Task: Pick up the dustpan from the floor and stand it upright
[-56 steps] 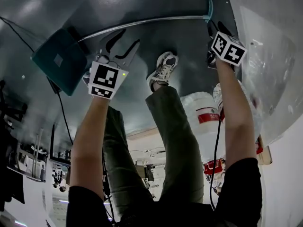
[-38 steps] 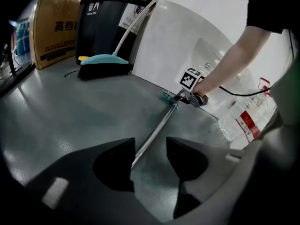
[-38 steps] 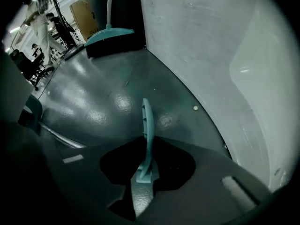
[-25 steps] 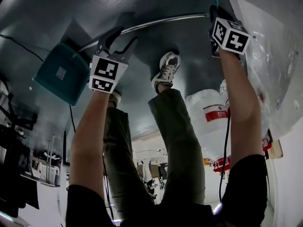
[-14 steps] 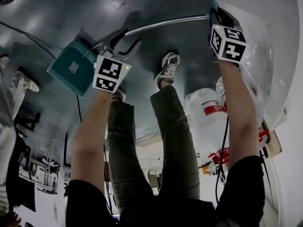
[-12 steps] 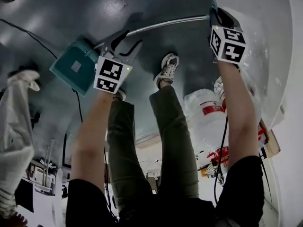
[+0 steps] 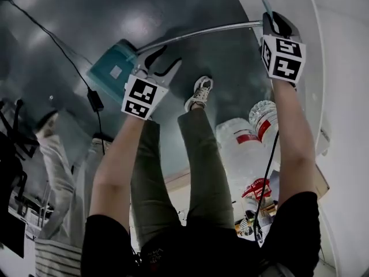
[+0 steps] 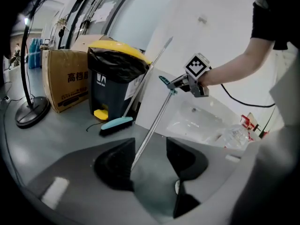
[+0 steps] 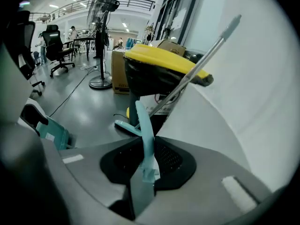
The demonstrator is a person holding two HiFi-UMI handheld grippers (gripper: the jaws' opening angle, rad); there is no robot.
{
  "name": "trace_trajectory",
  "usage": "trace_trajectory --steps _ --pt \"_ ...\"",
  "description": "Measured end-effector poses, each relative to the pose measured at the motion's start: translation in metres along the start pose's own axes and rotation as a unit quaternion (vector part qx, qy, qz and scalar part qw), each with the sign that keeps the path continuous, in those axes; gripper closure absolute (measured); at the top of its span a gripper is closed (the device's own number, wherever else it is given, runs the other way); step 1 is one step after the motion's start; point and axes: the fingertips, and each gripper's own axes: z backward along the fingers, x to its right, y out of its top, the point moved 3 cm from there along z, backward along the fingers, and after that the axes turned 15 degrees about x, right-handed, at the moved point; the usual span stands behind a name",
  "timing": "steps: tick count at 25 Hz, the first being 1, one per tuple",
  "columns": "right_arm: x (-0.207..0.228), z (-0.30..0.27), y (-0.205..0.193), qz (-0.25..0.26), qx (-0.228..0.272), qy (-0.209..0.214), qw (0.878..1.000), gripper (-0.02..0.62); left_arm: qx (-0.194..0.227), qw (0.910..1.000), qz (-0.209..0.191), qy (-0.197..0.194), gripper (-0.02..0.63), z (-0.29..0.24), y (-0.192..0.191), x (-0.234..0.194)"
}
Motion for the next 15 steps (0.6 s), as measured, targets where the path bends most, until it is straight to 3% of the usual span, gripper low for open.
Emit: trace_trajectory --steps 7,15 --pt "0.019 0.022 0.064 0.063 0.007 -0.022 0.998 0.531 0.047 0.9988 0.012 0.011 0.379 0.018 0.046 0.002" --pt "0.047 0.048 0.099 0.1 0.013 -0.039 0.994 0.528 0.089 0.9955 0.029 0.013 0.379 0.039 0.079 0.022"
